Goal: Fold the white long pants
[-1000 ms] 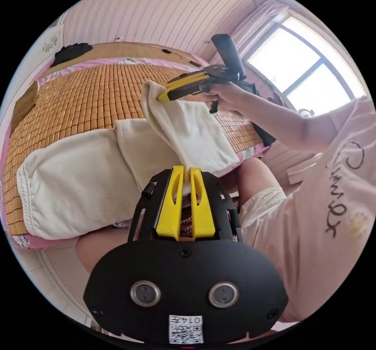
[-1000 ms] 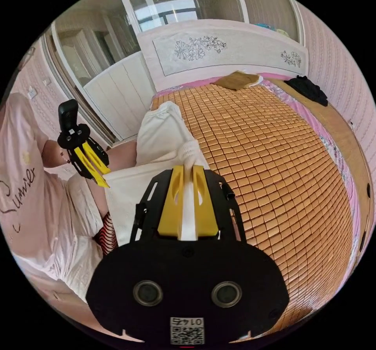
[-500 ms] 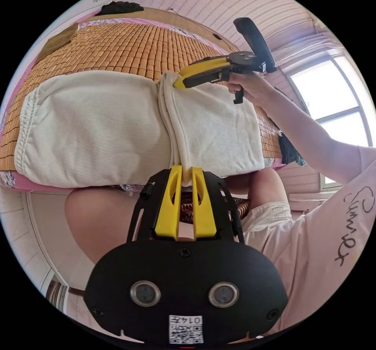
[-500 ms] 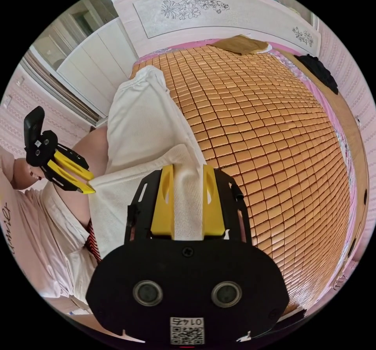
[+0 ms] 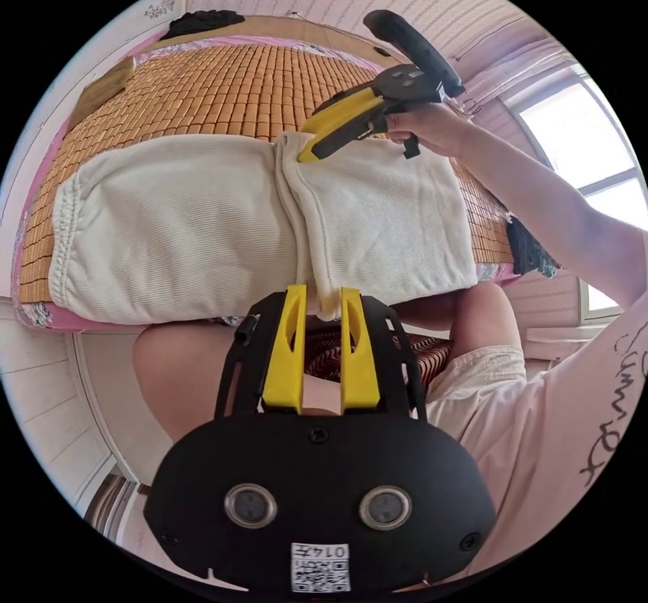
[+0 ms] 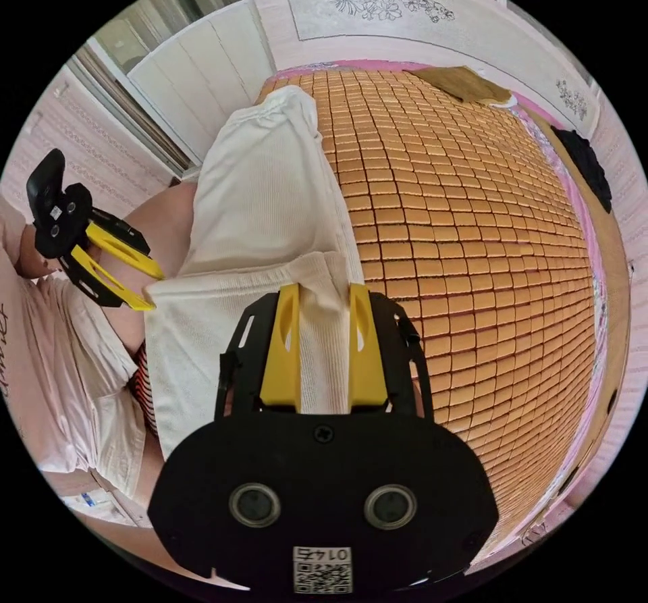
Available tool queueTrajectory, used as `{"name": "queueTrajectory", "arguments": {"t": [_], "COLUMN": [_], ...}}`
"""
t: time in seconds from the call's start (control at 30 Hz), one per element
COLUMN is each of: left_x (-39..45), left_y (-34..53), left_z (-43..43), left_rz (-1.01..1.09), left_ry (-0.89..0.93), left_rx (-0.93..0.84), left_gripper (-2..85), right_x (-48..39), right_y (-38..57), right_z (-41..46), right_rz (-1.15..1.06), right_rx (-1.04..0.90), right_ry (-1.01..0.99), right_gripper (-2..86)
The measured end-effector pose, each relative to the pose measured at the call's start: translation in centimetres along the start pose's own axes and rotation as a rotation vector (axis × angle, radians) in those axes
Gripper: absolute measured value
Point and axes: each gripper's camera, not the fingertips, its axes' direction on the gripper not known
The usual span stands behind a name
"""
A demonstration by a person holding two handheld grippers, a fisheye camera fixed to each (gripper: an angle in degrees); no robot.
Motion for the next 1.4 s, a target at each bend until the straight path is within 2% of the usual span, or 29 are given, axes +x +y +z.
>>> {"name": "queueTrajectory", "arguments": {"t": [0.13,0.3,0.4,0.6,0.67,0.9,1.03,1.13,1.2,1.3,1.4], "left_x": [0.5,-0.7,-1.5,-0.5,-0.1,0.5,-3.2,-7.2,-10.5,-16.5,-19.5], "left_y": [0.1,-0.8,-1.1,0.2,0.9,2.9,4.9,6.3,6.7,6.6,6.8], "left_z": [-0.7,1.4,1.4,-1.3,-2.9,-8.8,-15.6,-19.6,-20.2,-17.1,-13.5], "left_rz": [0.012,-0.020,-0.024,0.042,0.071,0.135,0.043,-0.081,-0.211,-0.403,-0.481], "left_ry": [-0.114,-0.021,0.044,0.038,0.102,0.166,0.146,-0.104,-0.208,-0.329,-0.199], "left_rx": [0.019,-0.063,-0.082,0.018,0.087,0.265,0.419,0.461,0.483,0.411,0.341], "left_gripper": [12.2,12.2,10.6,6.5,5.1,4.3,4.0,4.6,5.8,7.7,8.2], "right_x": [-0.6,1.1,1.0,0.5,0.4,1.2,2.1,1.5,1.4,2.4,2.4], "right_y": [0.5,1.9,3.1,6.8,8.1,10.4,4.5,-3.5,-7.4,-5.6,2.3], "right_z": [0.3,0.9,-0.4,-4.9,-6.3,-14.7,-18.2,-17.5,-13.2,-8.4,-8.8], "right_rz": [-0.026,0.033,0.023,0.018,0.019,-0.077,-0.187,-0.066,0.034,0.193,0.248], "right_rx": [0.003,0.013,0.046,0.165,0.198,0.404,0.452,0.461,0.387,0.270,0.278], "right_ry": [0.036,-0.095,-0.091,-0.086,-0.093,-0.227,-0.318,-0.353,-0.252,-0.129,-0.112], "right_gripper": [10.4,8.9,6.9,5.9,5.6,4.9,4.5,5.1,5.7,5.0,8.2]}}
